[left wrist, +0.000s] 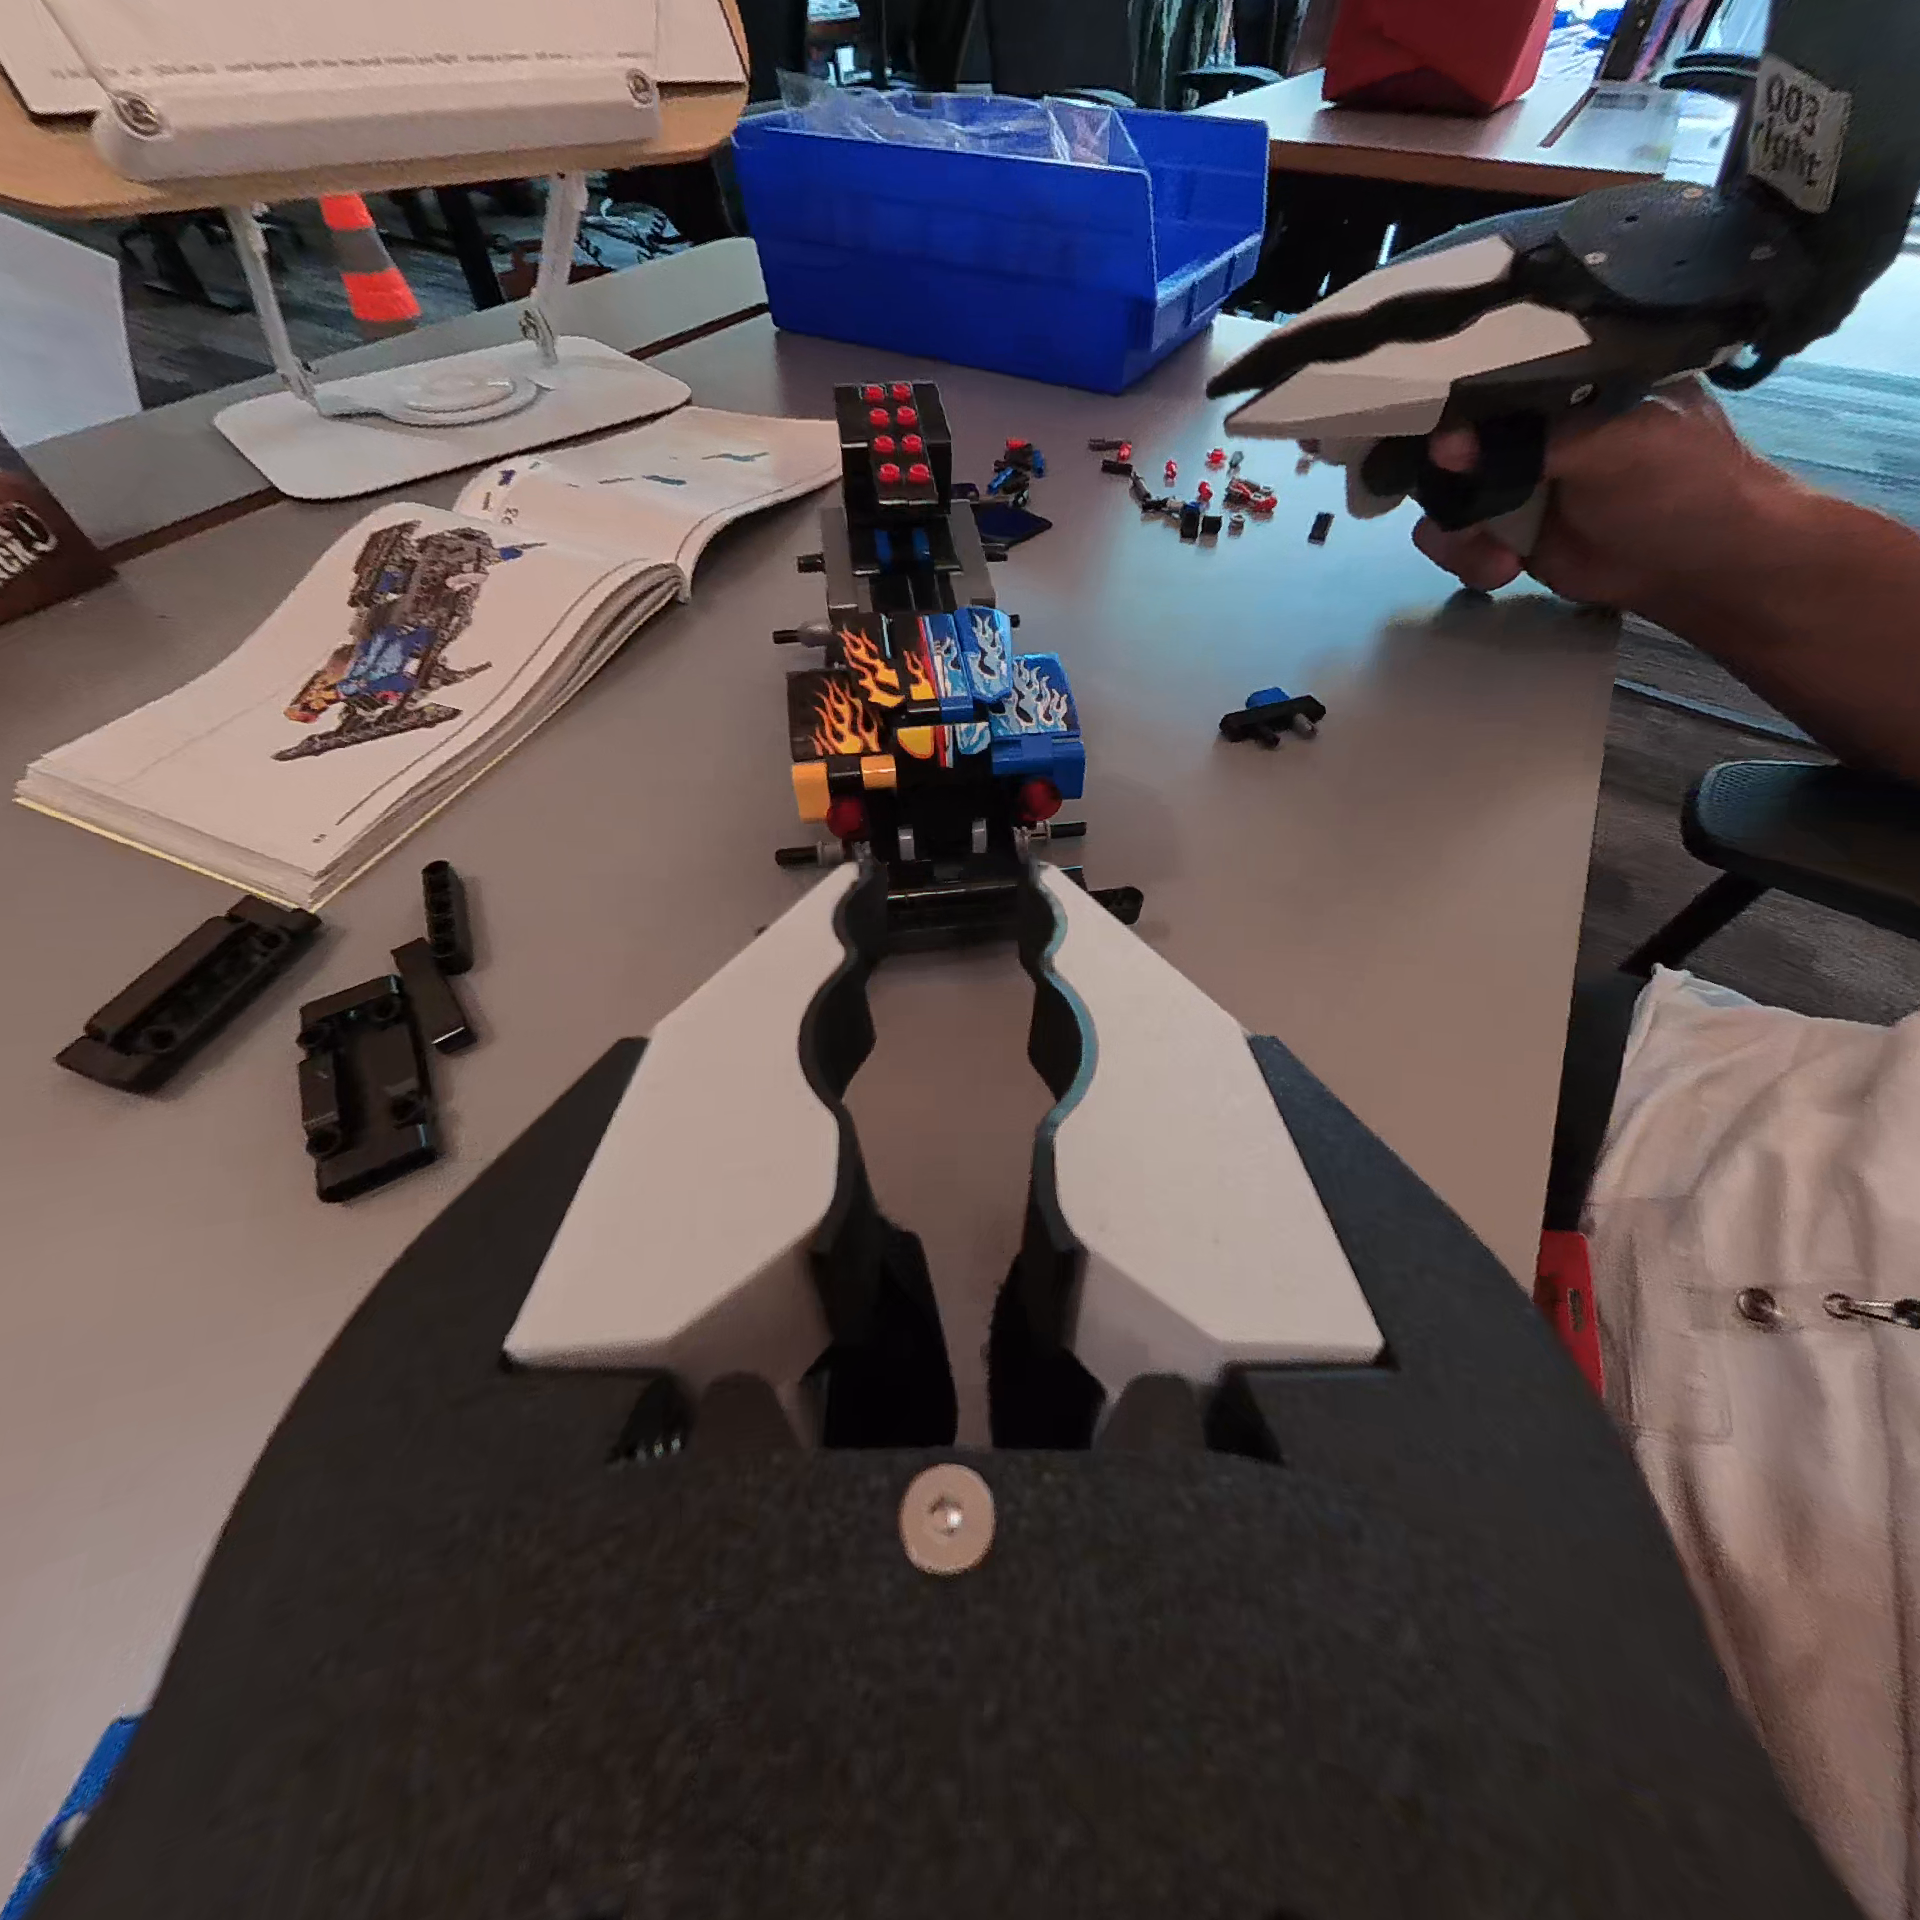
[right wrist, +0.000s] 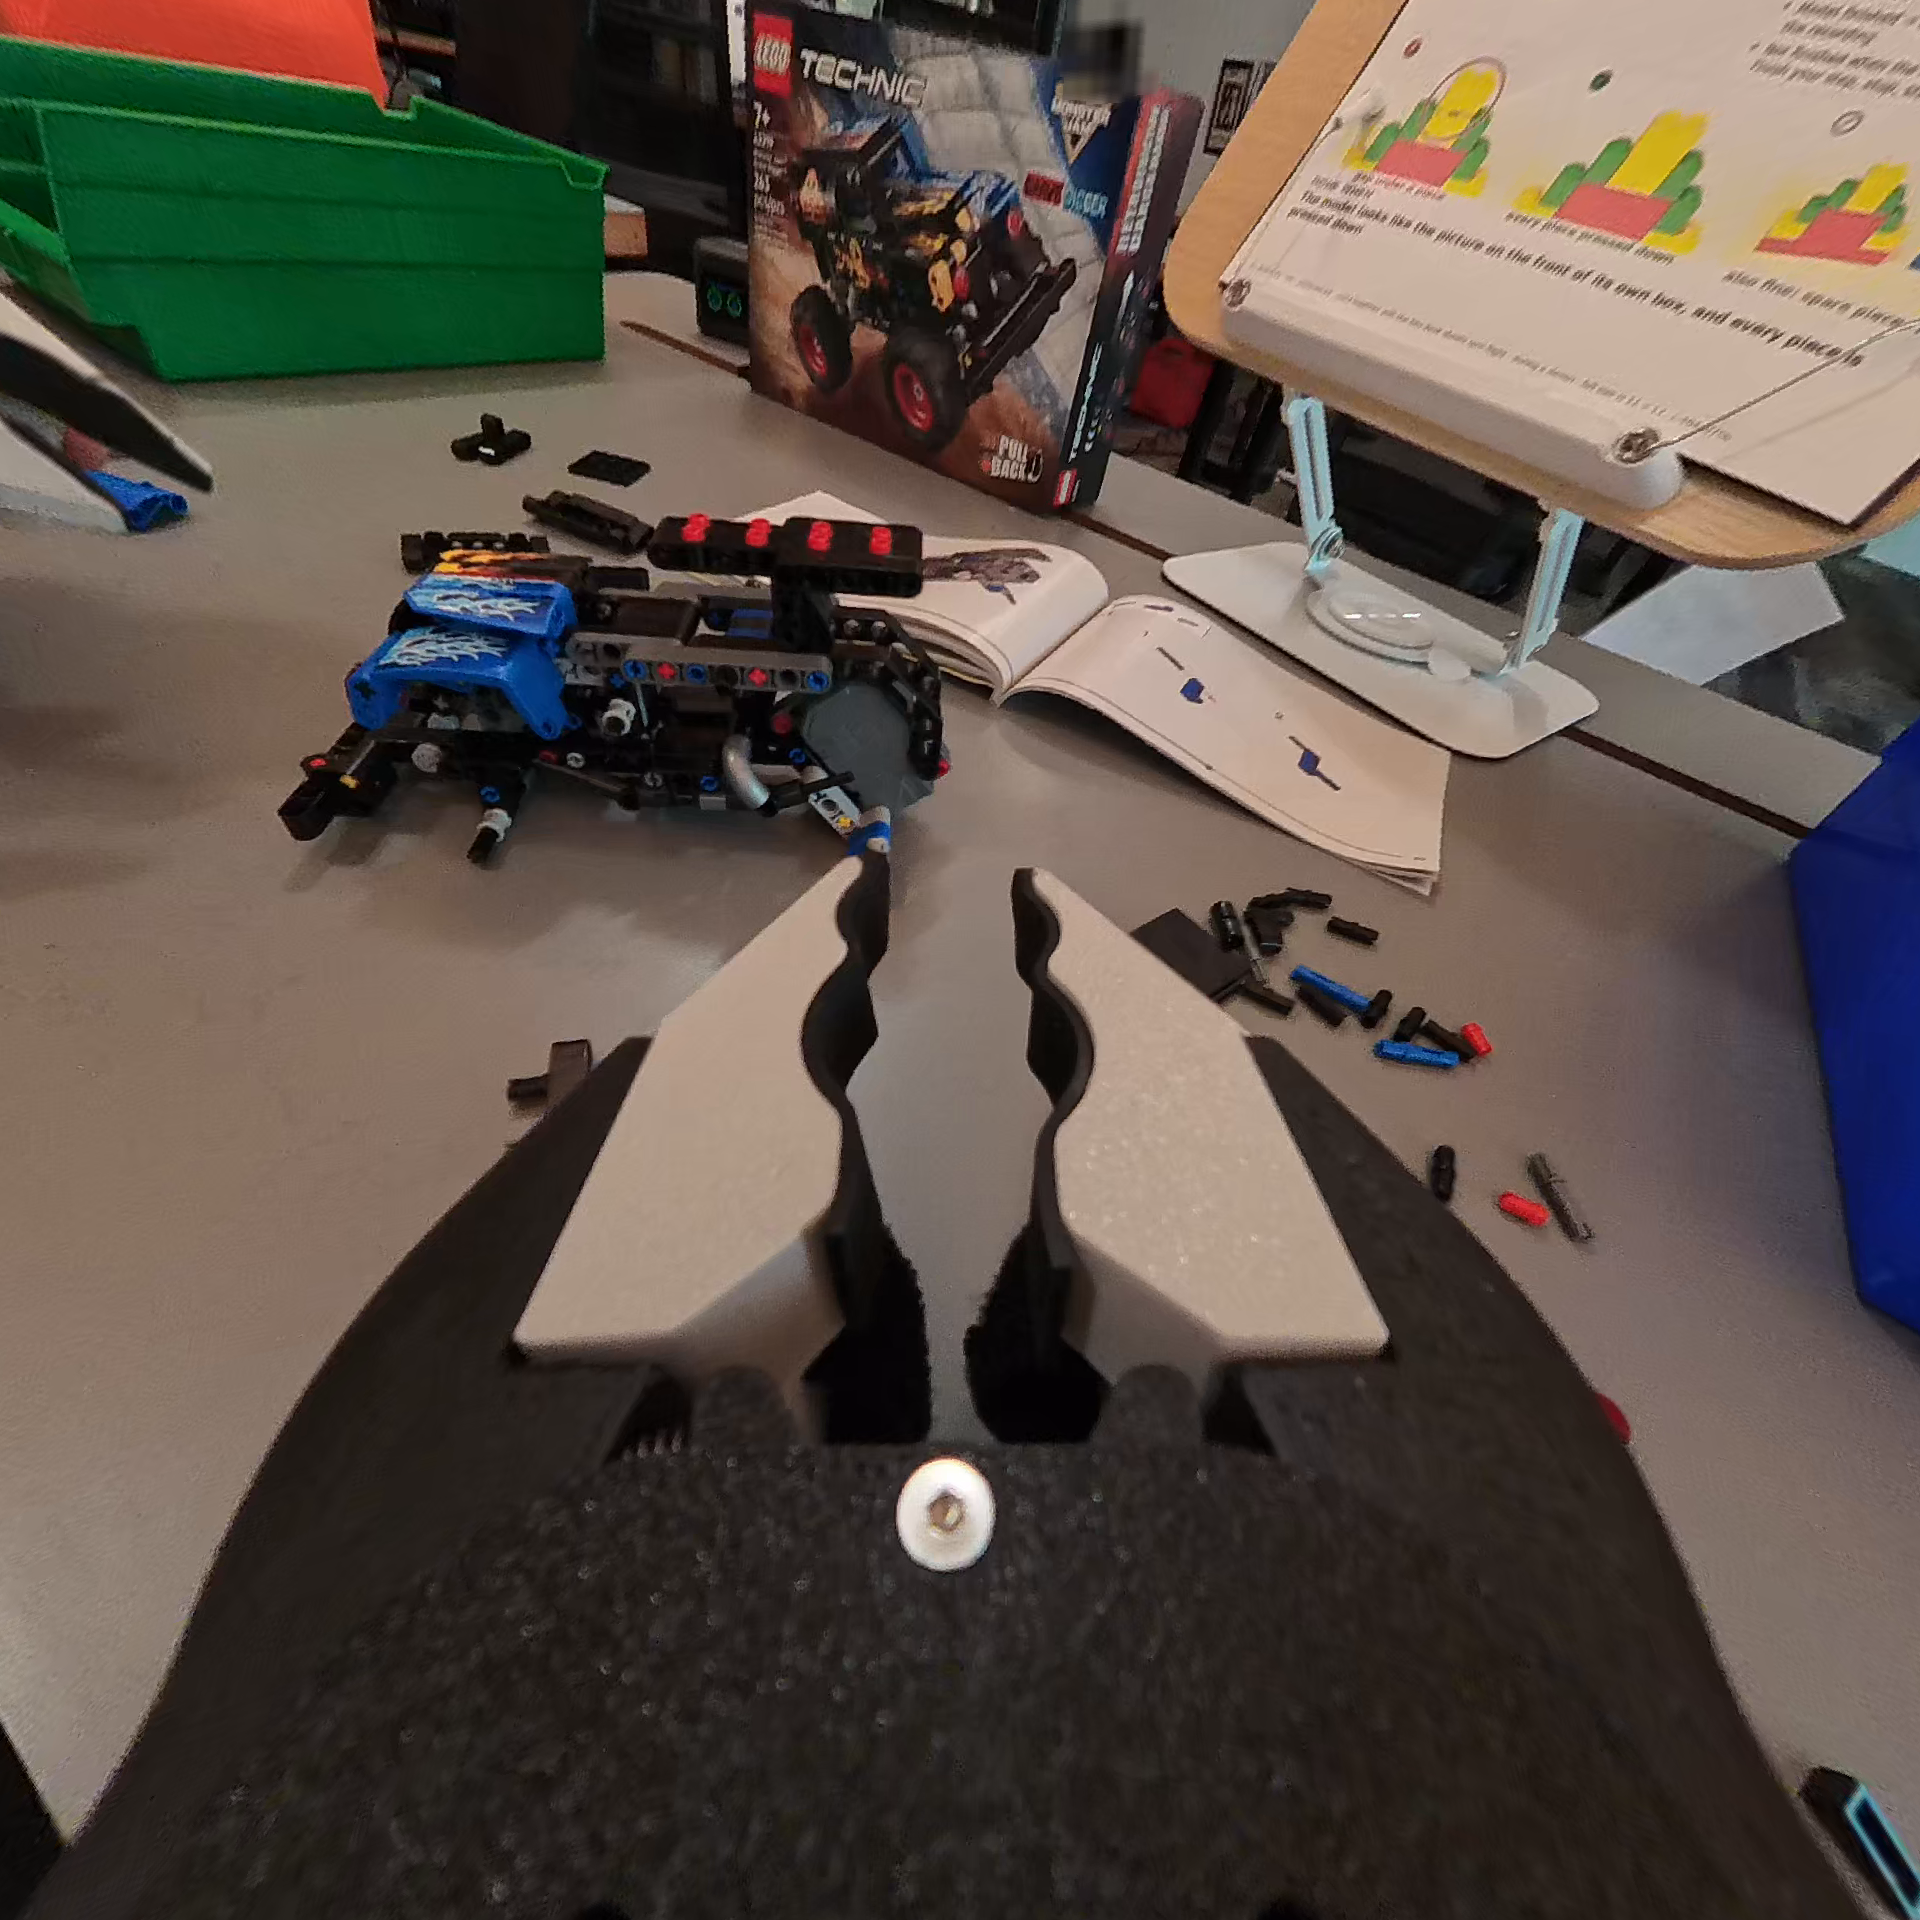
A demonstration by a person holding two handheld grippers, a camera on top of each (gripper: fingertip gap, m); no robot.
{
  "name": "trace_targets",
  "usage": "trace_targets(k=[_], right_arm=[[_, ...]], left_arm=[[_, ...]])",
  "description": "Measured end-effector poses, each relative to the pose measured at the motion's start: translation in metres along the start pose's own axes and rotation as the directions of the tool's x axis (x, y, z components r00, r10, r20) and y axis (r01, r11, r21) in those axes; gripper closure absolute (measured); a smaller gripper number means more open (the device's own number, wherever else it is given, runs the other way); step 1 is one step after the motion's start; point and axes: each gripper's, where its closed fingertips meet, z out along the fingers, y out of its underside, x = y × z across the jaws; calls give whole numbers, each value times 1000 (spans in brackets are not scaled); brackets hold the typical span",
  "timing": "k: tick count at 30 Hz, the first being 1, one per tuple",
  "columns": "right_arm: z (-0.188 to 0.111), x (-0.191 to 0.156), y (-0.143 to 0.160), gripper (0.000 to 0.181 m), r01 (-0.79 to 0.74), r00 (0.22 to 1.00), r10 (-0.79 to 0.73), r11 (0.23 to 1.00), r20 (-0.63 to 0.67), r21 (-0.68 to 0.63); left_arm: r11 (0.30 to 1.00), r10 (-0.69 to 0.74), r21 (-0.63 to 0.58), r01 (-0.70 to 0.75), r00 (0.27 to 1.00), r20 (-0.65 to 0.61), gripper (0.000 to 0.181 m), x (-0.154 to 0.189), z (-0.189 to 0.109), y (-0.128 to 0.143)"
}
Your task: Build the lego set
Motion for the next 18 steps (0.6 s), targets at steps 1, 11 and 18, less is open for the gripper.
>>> trace_targets(k=[1, 11, 18], right_arm=[[-1, 2, -1, 159, -1, 1000, 1, 1000, -3, 11], [-3, 5, -3, 157, -74, 996, 73, 997, 48, 31], [-4, 6, -4, 156, -151, 984, 146, 988, 104, 36]], left_arm=[[1000, -7, -13, 7, 1000, -8, 158, 0, 2, 2], [1000, -7, -25, 6, 1000, -21, 155, 2, 3, 3], [999, 1, -44, -3, 1000, -27, 155, 4, 5, 6]])
